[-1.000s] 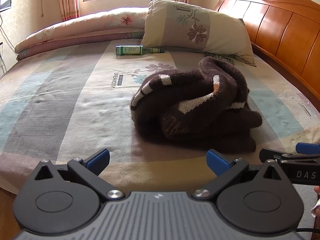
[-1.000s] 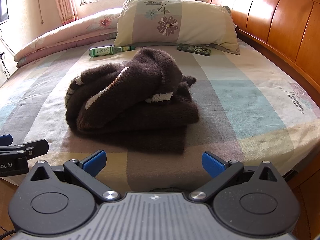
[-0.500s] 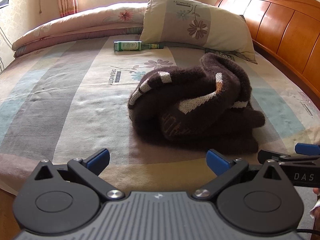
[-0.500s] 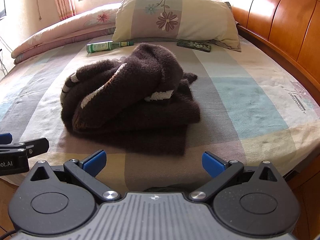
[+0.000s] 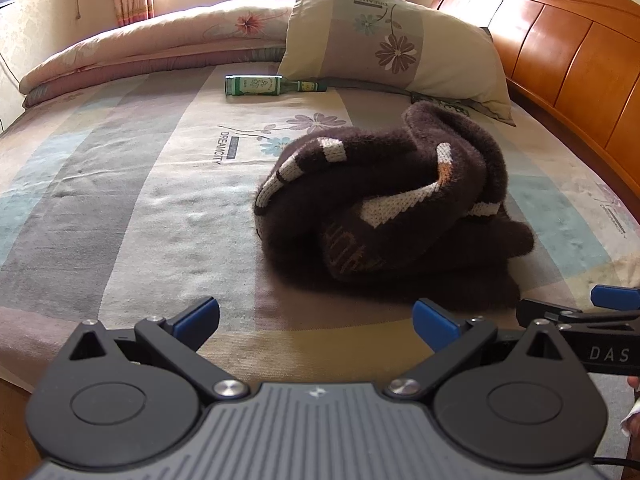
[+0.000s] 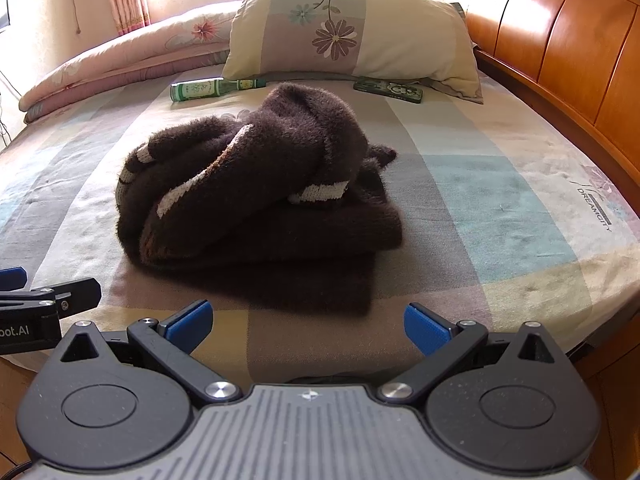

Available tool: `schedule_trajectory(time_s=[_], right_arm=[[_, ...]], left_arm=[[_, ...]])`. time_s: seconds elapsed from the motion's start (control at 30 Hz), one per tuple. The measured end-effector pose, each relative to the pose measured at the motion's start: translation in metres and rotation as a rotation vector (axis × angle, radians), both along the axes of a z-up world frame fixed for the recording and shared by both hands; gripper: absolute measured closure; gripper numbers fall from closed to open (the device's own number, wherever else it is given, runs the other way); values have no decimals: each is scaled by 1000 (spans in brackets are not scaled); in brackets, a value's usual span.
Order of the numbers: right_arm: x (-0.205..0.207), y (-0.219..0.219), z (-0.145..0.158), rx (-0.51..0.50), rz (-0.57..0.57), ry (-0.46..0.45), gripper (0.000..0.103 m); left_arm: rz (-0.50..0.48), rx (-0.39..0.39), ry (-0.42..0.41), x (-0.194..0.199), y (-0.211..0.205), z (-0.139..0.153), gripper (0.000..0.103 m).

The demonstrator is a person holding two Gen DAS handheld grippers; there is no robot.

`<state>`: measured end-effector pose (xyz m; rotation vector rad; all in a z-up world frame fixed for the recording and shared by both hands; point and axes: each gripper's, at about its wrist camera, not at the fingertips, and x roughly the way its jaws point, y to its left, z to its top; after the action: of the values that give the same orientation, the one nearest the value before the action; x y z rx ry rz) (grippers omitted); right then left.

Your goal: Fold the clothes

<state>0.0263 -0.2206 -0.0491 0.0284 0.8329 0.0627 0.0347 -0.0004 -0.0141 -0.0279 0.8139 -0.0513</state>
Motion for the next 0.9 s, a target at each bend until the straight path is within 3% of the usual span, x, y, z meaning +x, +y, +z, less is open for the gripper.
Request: schedule_trajectory(time_s=[0.9], right_arm=[[84, 7, -7, -72, 23, 50, 0]], left_arm=[[12, 12, 11, 98, 7, -10, 1]])
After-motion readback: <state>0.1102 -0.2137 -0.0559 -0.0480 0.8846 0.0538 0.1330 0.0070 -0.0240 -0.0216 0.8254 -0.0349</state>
